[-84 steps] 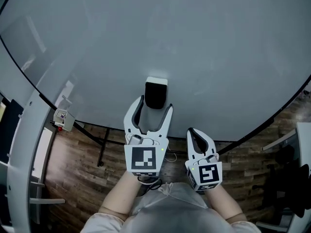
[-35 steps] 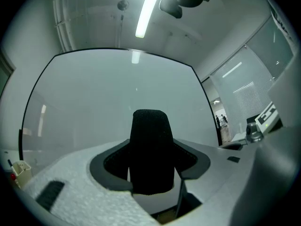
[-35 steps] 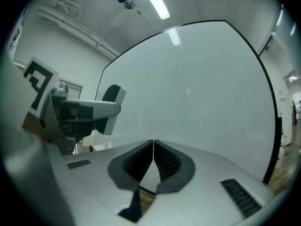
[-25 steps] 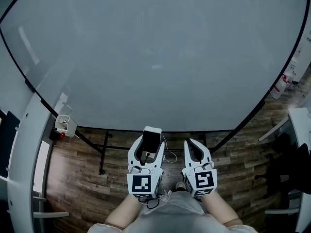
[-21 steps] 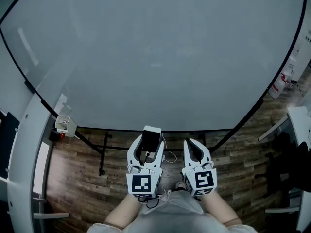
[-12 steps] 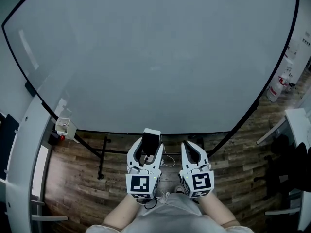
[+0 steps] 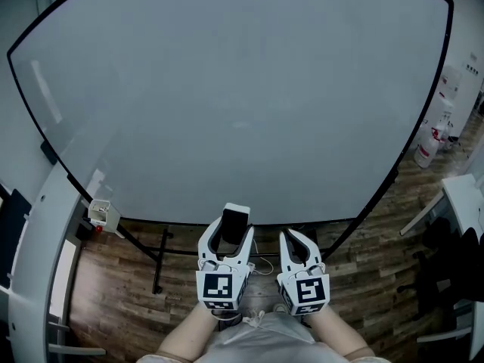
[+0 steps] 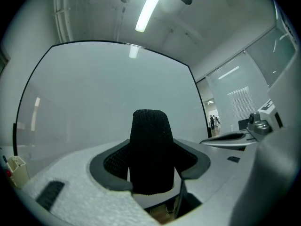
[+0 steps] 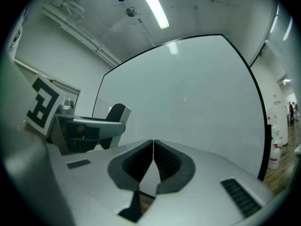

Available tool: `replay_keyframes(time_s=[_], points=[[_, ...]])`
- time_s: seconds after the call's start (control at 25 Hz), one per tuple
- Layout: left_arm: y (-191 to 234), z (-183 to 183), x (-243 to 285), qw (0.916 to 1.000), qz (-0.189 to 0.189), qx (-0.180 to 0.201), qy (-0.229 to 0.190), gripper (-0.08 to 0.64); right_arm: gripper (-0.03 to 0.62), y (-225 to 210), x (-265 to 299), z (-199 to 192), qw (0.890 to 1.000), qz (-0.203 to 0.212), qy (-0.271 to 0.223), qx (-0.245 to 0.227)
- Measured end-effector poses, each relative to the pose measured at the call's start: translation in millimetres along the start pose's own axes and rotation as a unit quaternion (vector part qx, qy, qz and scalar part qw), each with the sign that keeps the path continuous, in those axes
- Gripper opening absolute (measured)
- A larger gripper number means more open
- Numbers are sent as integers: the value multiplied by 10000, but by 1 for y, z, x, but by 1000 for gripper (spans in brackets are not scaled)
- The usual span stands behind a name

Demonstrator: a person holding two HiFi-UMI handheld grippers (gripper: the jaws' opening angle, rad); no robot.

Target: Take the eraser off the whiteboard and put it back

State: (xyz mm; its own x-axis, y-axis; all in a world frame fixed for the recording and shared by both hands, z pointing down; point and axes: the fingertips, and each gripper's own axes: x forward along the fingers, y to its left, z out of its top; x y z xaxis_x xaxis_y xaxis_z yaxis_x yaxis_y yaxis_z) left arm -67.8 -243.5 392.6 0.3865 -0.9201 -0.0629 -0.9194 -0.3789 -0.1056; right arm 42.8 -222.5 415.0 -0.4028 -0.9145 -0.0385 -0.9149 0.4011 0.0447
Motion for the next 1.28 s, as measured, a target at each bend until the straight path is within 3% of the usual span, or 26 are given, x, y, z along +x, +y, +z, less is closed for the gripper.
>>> replay_keyframes(time_s=[0.4, 0.68, 0.84, 1.12, 1.28], points=[[30, 80, 74, 9980, 113, 70, -617, 265, 26, -19, 16, 8, 9999, -112, -123, -8], [45, 122, 103, 9942, 427, 243, -953, 265, 27, -16, 24, 1, 10000, -1, -64, 37], [43, 124, 119, 9936, 408, 427, -959, 265, 26, -20, 29, -2, 9999, -19, -33, 95], [47, 113, 140, 9948, 578, 267, -795, 265, 27, -21, 36, -3, 9999, 86, -28, 113], [49, 110, 144, 9933, 672, 441, -833, 265, 27, -27, 38, -4, 9999, 86, 1, 136]])
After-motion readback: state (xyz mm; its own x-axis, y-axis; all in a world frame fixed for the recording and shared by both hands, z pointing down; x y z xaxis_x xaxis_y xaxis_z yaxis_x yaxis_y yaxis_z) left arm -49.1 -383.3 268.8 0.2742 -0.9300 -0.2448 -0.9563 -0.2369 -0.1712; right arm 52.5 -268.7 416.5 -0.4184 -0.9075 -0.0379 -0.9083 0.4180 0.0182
